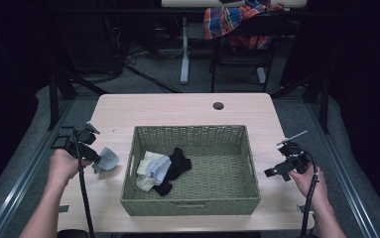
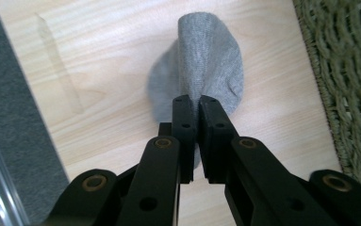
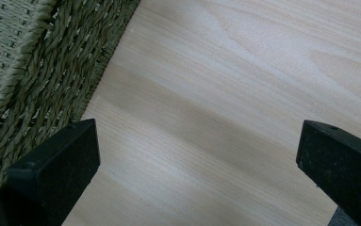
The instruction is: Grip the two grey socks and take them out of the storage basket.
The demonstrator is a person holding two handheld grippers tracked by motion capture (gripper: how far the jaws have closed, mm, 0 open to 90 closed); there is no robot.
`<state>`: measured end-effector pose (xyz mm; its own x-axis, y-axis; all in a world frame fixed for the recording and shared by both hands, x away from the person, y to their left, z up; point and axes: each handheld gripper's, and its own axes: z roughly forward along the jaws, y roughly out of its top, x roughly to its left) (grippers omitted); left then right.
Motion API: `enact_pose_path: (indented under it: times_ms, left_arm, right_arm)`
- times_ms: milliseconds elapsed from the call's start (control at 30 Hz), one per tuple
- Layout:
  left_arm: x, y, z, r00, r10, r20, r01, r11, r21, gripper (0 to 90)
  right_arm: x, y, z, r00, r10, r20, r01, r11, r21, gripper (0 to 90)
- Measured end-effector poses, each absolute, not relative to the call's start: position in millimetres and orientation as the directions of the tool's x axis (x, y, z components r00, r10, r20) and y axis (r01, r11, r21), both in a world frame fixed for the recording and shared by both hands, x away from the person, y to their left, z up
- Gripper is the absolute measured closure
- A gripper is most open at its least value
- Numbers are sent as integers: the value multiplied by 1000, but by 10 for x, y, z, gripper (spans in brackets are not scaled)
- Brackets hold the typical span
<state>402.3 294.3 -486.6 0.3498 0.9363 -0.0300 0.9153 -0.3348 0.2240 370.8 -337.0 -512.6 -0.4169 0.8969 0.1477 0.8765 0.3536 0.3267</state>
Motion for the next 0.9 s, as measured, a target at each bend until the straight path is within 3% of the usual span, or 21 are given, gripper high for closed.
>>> enact_pose_path:
  times_ms: [333, 367, 533, 767, 900]
  left_arm:
    - [4038, 2916, -5102, 345, 936, -66, 924, -326, 199, 854]
    - [4032, 2922, -5104, 338, 938, -74, 926, -318, 204, 826]
    - [3966, 2944, -4948, 345, 937, -49, 915, -324, 240, 425]
    - [3864, 2888, -4537, 393, 919, -26, 882, -368, 295, 194]
    - [3836, 2802, -4311, 415, 910, -11, 859, -388, 333, 145]
  right_arm:
    - [3707, -3371, -5123, -418, 897, 146, 876, 355, 328, 0]
    - [3706, -3370, -5125, -416, 898, 143, 876, 354, 328, 0]
    - [3705, -3377, -5123, -410, 901, 144, 878, 348, 328, 0]
    - [3705, -3375, -5124, -414, 898, 148, 878, 351, 325, 0]
    - [3699, -3385, -5121, -412, 899, 147, 879, 350, 325, 0]
